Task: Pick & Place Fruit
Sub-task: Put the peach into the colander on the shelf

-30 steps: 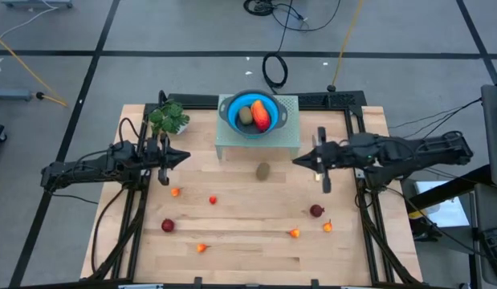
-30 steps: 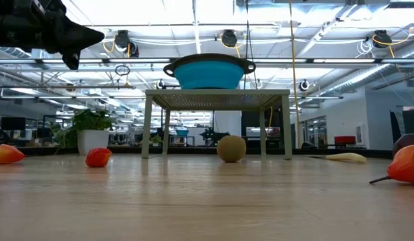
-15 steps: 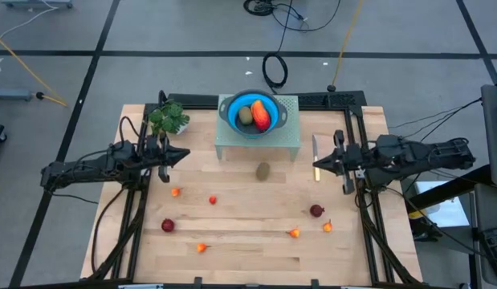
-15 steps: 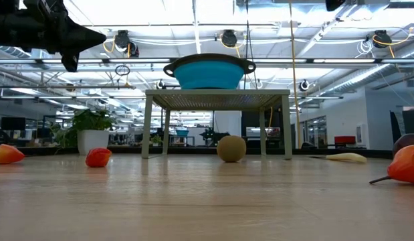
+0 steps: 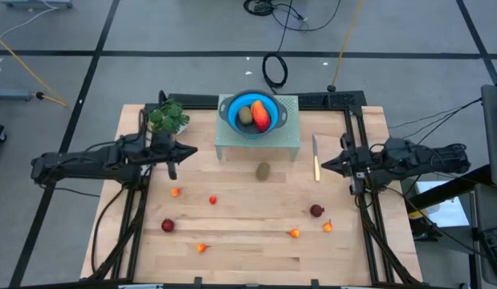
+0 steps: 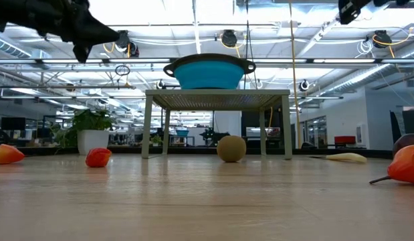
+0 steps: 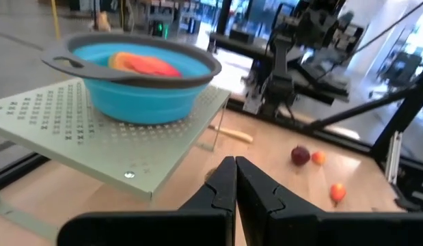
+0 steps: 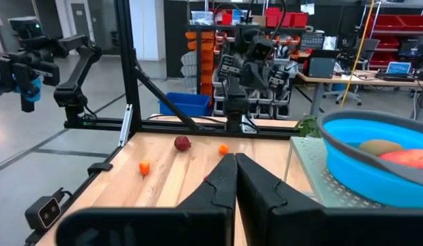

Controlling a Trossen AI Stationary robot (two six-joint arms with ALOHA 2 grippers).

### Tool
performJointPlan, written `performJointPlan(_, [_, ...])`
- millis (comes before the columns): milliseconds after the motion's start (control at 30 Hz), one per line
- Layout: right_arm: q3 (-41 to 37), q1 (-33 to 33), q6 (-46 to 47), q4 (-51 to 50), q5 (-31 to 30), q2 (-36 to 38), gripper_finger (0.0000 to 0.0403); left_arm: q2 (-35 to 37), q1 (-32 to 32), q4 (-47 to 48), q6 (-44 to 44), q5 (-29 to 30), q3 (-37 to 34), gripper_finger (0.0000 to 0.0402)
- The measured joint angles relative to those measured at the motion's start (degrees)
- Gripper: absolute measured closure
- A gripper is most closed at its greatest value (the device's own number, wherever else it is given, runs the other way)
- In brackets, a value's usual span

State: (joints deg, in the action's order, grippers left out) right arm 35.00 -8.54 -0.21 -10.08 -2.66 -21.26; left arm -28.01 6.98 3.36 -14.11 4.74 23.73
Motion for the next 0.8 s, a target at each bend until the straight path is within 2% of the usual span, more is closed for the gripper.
performJointPlan(267, [-3.7, 0.0, 0.0, 0.0, 0.1, 5.7, 0.0403, -8.7, 0.0, 9.3, -0.1, -0.2, 10.0, 0.0394])
performJointPlan(367, [-4.6, 0.0, 0.0, 0.0, 2.1, 7.6, 0.0403, -11.3, 0.0, 14.1, -0.1, -0.2, 14.1, 0.0394])
performJointPlan(600, [-7.8, 0.0, 2.6, 0.0, 3.4, 10.5, 0.0403, -15.2, -2.0, 22.2, -0.2, -0.2, 21.3, 0.0394])
performJointPlan(800, [-11.9, 0.0, 3.0, 2.0, 4.5, 11.2, 0.0403, -17.7, -5.3, 28.2, -3.7, -0.1, 25.7, 0.0394])
